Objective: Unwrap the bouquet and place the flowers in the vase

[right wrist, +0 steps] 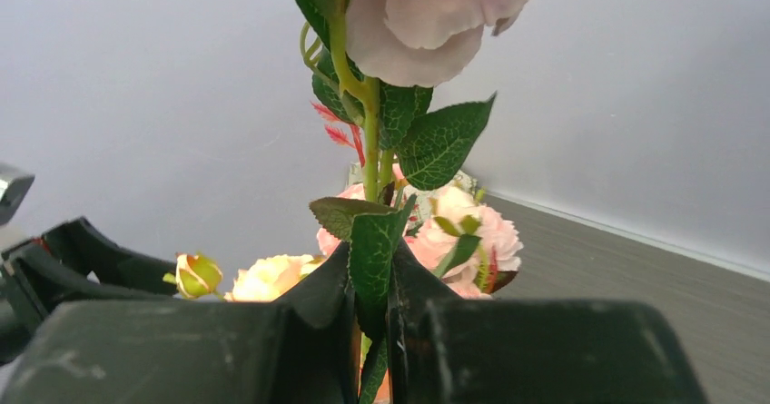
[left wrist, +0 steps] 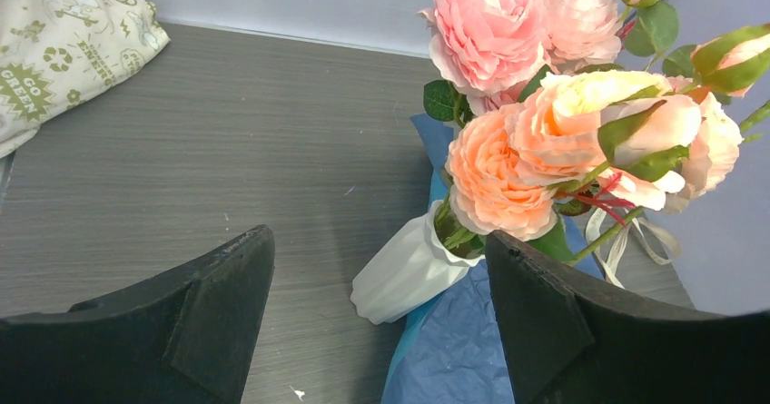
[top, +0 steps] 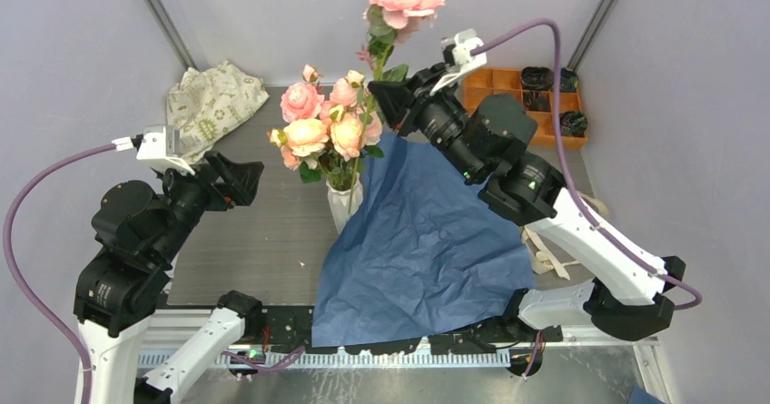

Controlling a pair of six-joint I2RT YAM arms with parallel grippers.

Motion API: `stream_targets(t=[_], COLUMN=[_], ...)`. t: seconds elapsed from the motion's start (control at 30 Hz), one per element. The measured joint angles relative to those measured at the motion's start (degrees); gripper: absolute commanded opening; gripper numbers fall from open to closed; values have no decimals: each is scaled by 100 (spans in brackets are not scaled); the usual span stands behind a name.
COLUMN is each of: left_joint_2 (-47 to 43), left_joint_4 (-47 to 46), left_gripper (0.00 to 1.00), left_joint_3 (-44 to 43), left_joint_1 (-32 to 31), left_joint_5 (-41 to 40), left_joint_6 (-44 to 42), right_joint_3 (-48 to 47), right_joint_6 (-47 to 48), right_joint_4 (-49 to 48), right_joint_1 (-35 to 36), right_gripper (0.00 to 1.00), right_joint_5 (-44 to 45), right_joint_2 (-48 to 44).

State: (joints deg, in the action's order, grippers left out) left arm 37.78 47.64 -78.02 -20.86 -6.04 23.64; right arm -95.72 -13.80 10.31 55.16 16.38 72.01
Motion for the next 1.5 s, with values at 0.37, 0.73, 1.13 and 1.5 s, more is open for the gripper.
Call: stream_targets(t=[0.37,0.73,1.13,1.5], left_joint_2=[0,2,4,4], left_joint_4=[-2,-2,0,24], left_gripper=[86,86,86,86], left_joint_3=[4,11,13,31], left_joint_1=[0,0,0,0], left_joint_5=[-52,-55,-66,-92], left_joint_6=[-7,-4,-4,-4], right_joint_3=[597,826,885,1322], right_joint_6=[1462,2590,3423,3593], right_joint_4=[-1366,-2284,-2868,-3169], right_joint_1=[955,1580,1989,2017], right_gripper=[1,1,1,1], right_joint_5=[481,859,1054,1121], right_joint_2=[76,90,208,208])
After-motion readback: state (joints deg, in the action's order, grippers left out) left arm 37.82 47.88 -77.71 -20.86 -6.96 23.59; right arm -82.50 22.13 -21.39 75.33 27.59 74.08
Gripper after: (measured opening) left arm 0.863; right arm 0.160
